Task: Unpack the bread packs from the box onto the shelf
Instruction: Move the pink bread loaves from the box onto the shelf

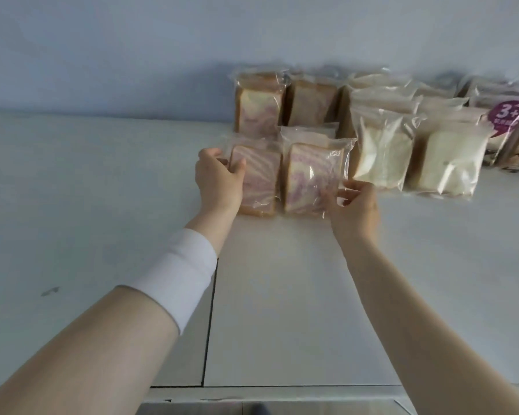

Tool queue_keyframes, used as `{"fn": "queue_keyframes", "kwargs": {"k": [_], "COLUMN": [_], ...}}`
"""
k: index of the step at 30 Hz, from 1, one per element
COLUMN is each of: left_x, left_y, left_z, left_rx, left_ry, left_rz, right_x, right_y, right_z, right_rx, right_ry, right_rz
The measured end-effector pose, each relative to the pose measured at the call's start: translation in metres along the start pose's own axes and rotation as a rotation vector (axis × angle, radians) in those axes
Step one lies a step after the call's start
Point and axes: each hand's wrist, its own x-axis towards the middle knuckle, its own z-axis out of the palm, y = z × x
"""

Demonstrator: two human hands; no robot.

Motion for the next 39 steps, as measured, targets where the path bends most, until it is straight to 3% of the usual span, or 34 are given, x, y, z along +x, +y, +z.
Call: {"fn": "queue_keyframes", "kwargs": {"k": [3,6,10,13,19,24,31,39], "left_x": [-0.009,-0.036,-0.093,-0.149,-0.317,-0.503,-0.696,-0.795], "left_y": [0.011,0.021,0.045,0.08,0.139,0.154,0.123,0.091], "left_z": [-0.011,-0.032,-0.034,-0.007,0.079,0.165,0.26,0.41], "left_rx": [0.195,0.389,0.595,0.767,0.886,0.88,0.961,1.014], "left_ry": [0.005,-0.031,-0.339,-0.59,-0.804,-0.927,-1.181,-1.407], "left_rz": [0.082,0.383,0.856,1.028,1.295,1.566,1.73,1.708], "right_x": [-0.013,-0.034,-0.073,-0.097,-0.146,-0.217,-0.316,-0.277], "right_y": [-0.008,-0.008,0.001,0.017,0.09,0.194,0.336,0.478], "right_z": [-0.011,-0.032,-0.083,-0.146,-0.311,-0.465,-0.606,-0.676], "right_rx": [-0.193,-0.296,-0.518,-0.737,-0.96,-1.098,-1.058,-1.0], "right_ry": [-0.049,-0.039,-0.021,-0.004,0.12,0.175,0.168,0.058], "right_rz": [-0.04,-0.033,-0.108,-0.155,0.041,0.311,0.761,0.914]}}
